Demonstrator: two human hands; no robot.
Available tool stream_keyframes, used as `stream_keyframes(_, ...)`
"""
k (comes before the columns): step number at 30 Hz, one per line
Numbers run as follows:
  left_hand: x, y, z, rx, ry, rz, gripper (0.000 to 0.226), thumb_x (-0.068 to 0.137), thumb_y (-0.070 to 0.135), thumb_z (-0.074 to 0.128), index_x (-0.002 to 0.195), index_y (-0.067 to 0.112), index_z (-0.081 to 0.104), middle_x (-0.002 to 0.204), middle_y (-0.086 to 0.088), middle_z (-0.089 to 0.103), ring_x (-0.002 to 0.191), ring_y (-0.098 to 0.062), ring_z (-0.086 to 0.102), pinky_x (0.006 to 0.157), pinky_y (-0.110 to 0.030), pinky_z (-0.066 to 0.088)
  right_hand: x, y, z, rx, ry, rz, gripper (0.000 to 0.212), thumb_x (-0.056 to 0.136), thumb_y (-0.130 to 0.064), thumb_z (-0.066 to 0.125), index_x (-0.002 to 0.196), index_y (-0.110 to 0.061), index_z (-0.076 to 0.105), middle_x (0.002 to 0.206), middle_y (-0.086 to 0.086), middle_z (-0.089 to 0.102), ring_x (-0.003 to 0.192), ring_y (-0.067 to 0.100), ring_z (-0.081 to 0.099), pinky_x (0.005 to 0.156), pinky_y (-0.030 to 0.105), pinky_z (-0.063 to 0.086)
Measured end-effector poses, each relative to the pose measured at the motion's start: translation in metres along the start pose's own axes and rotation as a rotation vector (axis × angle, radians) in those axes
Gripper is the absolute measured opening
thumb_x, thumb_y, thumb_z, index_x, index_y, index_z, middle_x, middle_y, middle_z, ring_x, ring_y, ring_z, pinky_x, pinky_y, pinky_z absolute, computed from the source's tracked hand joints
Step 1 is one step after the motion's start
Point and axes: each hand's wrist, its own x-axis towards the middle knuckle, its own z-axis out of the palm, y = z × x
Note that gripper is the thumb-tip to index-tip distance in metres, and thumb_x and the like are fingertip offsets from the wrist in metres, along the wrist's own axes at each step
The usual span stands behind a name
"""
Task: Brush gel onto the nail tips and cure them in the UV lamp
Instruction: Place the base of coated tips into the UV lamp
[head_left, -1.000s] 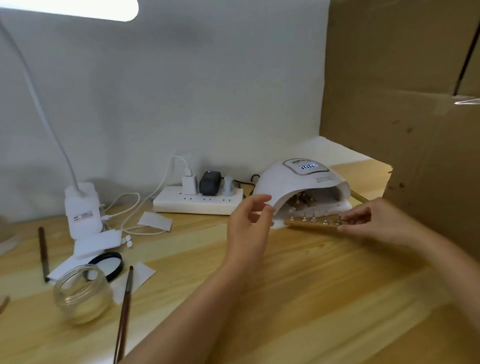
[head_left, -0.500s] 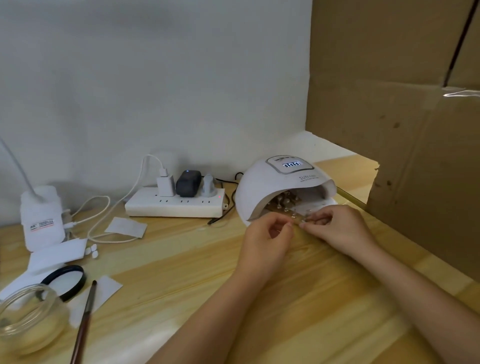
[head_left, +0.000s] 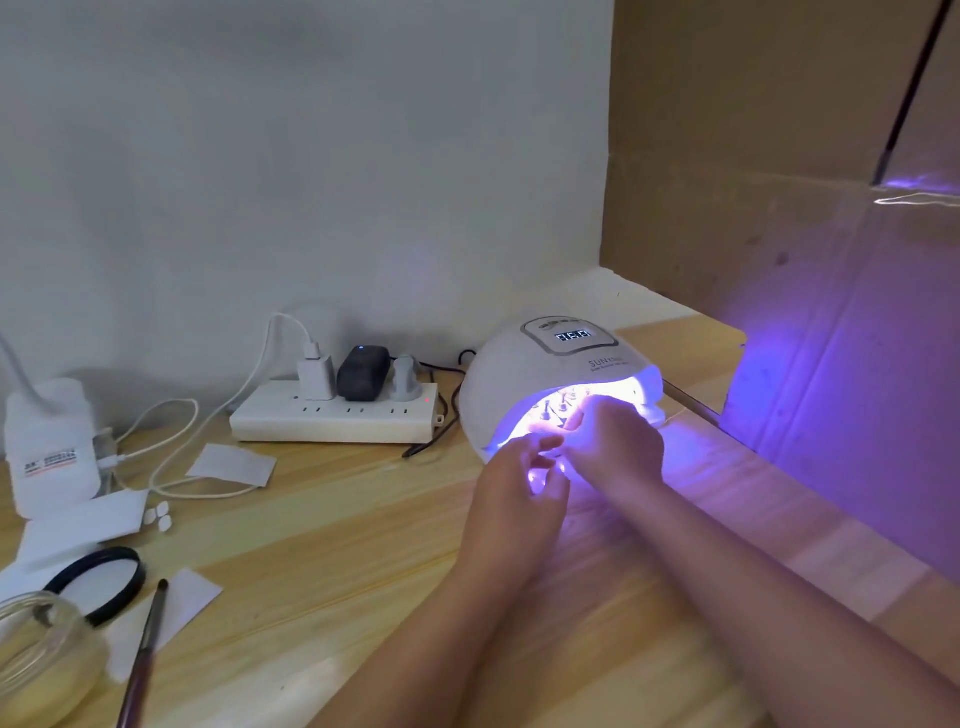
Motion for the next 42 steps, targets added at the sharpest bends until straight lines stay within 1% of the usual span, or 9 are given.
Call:
stream_keyframes(5,0.001,-0.003,0.000,0.004,0.019,-0.013,0.034,0.086,0.004,0.048,0.113,0.022,0.056,0.099,0.024,0.053,0.081,0.022,0.048,0.067,0.000,0.036,0.004,0.005,-0.001,0.087,0.000,0.028,0.045,0.076,-0.058,0.063,0.059,-0.021,0.043,0.056,-0.012,0.047,0.053,0.006,0.045,0.047,0.020,0.024)
stream_keyframes(7,0.002,-0.004,0.001,0.021,0.015,-0.011,0.036,0.086,0.004,0.048,0.118,0.020,0.055,0.104,0.024,0.051,0.080,0.022,0.048,0.068,0.000,0.036,0.007,0.018,-0.007,0.140,0.017,0.056,0.039,0.079,-0.053,0.061,0.062,-0.021,0.048,0.058,-0.012,0.048,0.058,0.011,0.048,0.049,0.023,0.029)
stream_keyframes(10,0.002,-0.004,0.003,0.056,0.006,-0.018,0.037,0.087,0.007,0.048,0.121,0.021,0.053,0.103,0.017,0.050,0.073,0.021,0.046,0.066,0.002,0.034,0.012,0.035,-0.012,0.204,0.008,0.115,0.023,0.082,-0.035,0.062,0.090,-0.014,0.063,0.064,-0.010,0.049,0.073,0.018,0.053,0.060,0.026,0.034)
stream_keyframes(15,0.001,-0.003,0.003,0.067,-0.008,-0.035,0.038,0.087,0.008,0.049,0.122,0.021,0.053,0.096,0.011,0.051,0.065,0.012,0.048,0.062,0.000,0.036,0.020,0.028,-0.011,0.141,-0.123,0.105,0.036,0.084,-0.034,0.061,0.116,-0.017,0.060,0.079,-0.006,0.051,0.082,0.017,0.051,0.068,0.024,0.035)
stream_keyframes(23,0.001,-0.001,0.001,0.056,-0.020,-0.049,0.037,0.087,0.006,0.049,0.120,0.021,0.053,0.098,0.013,0.052,0.067,0.009,0.049,0.063,0.000,0.036,0.015,0.025,-0.020,0.022,-0.035,0.043,0.029,0.076,-0.027,0.069,0.076,0.001,0.062,0.074,0.015,0.065,0.078,0.032,0.062,0.056,0.029,0.037)
stream_keyframes(29,0.000,0.001,0.000,0.049,-0.023,-0.069,0.038,0.086,0.006,0.049,0.120,0.022,0.054,0.082,0.014,0.049,0.061,0.005,0.047,0.058,-0.002,0.035,-0.008,0.042,-0.040,0.049,-0.014,-0.022,0.039,0.068,-0.025,0.069,0.051,-0.018,0.034,0.052,0.004,0.035,0.050,0.019,0.028,0.048,0.030,0.023)
stream_keyframes(32,0.001,0.000,-0.001,0.053,-0.028,-0.069,0.038,0.086,0.005,0.049,0.119,0.023,0.055,0.081,0.015,0.052,0.060,0.005,0.047,0.058,-0.003,0.036,-0.027,0.061,-0.051,0.176,-0.008,-0.021,0.038,0.066,-0.020,0.071,0.051,-0.009,0.038,0.051,-0.005,0.035,0.047,0.005,0.025,0.045,0.025,0.019)
stream_keyframes(34,0.000,0.000,-0.001,0.058,-0.029,-0.070,0.037,0.086,0.005,0.050,0.118,0.023,0.055,0.080,0.016,0.053,0.058,0.007,0.048,0.058,-0.003,0.036,-0.038,0.073,-0.060,0.217,0.028,0.011,0.033,0.064,-0.016,0.073,0.058,0.003,0.047,0.046,-0.010,0.043,0.043,0.000,0.034,0.045,0.018,0.029)
stream_keyframes(42,-0.002,-0.002,-0.001,0.077,-0.030,-0.059,0.040,0.087,0.009,0.049,0.123,0.025,0.053,0.085,0.007,0.053,0.068,-0.002,0.049,0.054,-0.004,0.036,-0.061,0.105,-0.084,0.091,0.108,0.013,0.026,0.065,-0.018,0.079,0.056,-0.017,0.055,0.048,-0.003,0.053,0.046,0.008,0.044,0.046,0.019,0.037)
